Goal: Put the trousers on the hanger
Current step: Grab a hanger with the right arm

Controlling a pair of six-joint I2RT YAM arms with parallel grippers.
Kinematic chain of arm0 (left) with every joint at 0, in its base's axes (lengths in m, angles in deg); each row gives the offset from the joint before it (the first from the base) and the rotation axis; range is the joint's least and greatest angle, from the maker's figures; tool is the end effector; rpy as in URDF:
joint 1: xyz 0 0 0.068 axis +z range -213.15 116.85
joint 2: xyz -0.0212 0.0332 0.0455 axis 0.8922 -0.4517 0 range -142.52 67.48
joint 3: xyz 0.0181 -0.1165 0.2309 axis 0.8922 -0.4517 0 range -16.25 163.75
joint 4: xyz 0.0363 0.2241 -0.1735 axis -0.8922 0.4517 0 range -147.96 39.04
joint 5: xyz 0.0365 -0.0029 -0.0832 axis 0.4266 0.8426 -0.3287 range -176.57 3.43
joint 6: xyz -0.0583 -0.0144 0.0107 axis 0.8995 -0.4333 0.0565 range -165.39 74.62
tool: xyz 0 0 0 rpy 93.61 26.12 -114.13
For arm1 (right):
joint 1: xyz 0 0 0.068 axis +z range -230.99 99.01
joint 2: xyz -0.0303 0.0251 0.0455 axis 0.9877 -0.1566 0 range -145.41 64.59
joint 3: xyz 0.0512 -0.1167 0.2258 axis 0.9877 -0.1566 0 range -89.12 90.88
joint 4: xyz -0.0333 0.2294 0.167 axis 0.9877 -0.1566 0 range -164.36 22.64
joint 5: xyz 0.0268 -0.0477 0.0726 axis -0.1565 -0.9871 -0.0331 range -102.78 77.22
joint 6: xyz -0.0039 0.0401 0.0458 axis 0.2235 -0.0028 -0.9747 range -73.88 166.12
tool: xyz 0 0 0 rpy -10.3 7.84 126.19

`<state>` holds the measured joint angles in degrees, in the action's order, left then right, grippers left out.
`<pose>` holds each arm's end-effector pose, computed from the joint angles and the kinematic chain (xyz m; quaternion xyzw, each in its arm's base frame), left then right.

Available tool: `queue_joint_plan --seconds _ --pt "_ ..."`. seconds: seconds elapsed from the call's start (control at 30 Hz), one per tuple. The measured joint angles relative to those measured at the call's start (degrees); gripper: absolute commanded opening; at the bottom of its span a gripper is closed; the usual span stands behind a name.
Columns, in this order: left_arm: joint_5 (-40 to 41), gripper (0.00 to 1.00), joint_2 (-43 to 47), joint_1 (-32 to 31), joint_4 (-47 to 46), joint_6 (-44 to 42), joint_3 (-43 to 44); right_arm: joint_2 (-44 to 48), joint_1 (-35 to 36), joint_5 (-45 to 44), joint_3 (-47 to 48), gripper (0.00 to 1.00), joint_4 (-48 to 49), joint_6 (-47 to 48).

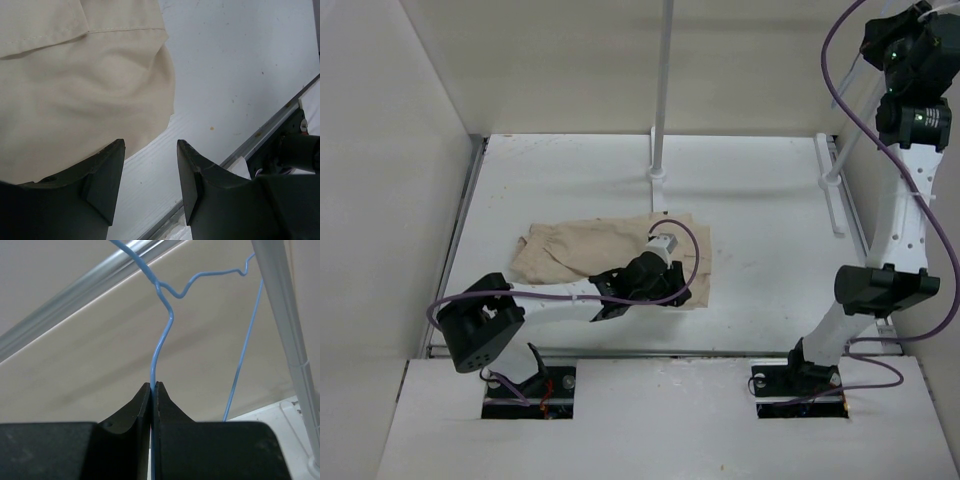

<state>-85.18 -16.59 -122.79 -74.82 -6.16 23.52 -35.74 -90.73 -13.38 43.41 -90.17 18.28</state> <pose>0.1708 -0.2893 0.1608 0.1453 0.8422 -0.3877 0.3455 0.3744 -0.0648 0.5740 0.2121 0.6110 0.1166 0.7537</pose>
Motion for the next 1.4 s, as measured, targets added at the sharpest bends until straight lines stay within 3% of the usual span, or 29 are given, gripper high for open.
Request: queue_joint_plan --seconds 0.27,0.57,0.7,0.83,1.1,1.23,1.4 --pt "0.0 0.43 0.0 0.1 0.0 0.0 0.0 1.9 0.4 5.8 -5.7 0.02 5.0 1.0" --pt "0.2 0.43 2.9 3.3 0.1 0.0 0.0 17.4 3.9 10.2 -31.1 0.03 16.0 0.0" --pt "0.2 0.43 5.6 4.1 0.0 0.0 0.0 23.9 5.4 13.1 -38.1 0.04 20.3 -0.3" --pt "0.2 0.43 6.2 4.3 0.0 0.0 0.0 25.5 5.7 15.9 -37.6 0.04 22.5 -0.3" --pt "0.2 0.43 6.6 3.7 0.7 0.0 0.0 14.4 2.1 19.8 -20.9 0.04 21.5 -2.4" --pt "0.4 0.43 8.3 3.9 1.4 0.0 0.0 14.9 2.1 20.2 -25.0 0.04 20.8 -2.6" --pt "0.3 0.43 9.1 5.0 1.5 0.0 0.0 24.0 3.7 20.6 -38.6 0.04 21.8 -2.6"
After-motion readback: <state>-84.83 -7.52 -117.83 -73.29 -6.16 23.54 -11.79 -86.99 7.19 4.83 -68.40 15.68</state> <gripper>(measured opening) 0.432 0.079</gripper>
